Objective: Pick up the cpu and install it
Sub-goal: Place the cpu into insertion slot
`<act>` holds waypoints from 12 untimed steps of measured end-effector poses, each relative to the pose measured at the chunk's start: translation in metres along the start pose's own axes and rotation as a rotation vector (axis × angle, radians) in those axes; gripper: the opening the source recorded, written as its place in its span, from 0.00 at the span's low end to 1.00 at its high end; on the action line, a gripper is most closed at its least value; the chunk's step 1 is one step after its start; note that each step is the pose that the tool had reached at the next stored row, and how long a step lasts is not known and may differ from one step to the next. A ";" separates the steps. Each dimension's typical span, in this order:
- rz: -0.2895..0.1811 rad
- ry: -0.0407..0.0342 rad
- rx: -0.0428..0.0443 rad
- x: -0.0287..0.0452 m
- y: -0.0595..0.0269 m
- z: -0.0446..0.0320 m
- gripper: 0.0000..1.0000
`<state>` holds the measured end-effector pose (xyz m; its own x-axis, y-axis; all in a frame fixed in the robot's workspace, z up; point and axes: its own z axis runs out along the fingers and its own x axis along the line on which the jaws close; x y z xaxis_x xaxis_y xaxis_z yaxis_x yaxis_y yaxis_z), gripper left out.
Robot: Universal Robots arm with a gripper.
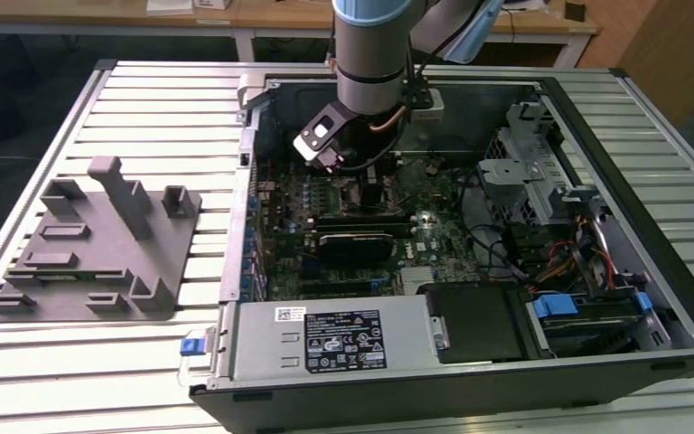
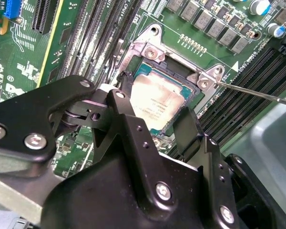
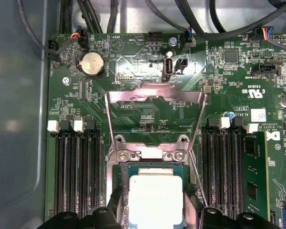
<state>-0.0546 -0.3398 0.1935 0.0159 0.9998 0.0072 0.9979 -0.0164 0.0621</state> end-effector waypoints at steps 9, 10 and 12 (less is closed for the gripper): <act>0.000 -0.0001 0.0001 0.0000 0.0000 -0.0007 0.53; 0.000 0.0000 0.0000 0.0000 0.0000 -0.0007 0.53; 0.000 0.0001 0.0000 0.0000 0.0000 -0.0009 0.53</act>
<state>-0.0546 -0.3398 0.1943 0.0160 0.9998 0.0073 0.9979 -0.0164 0.0621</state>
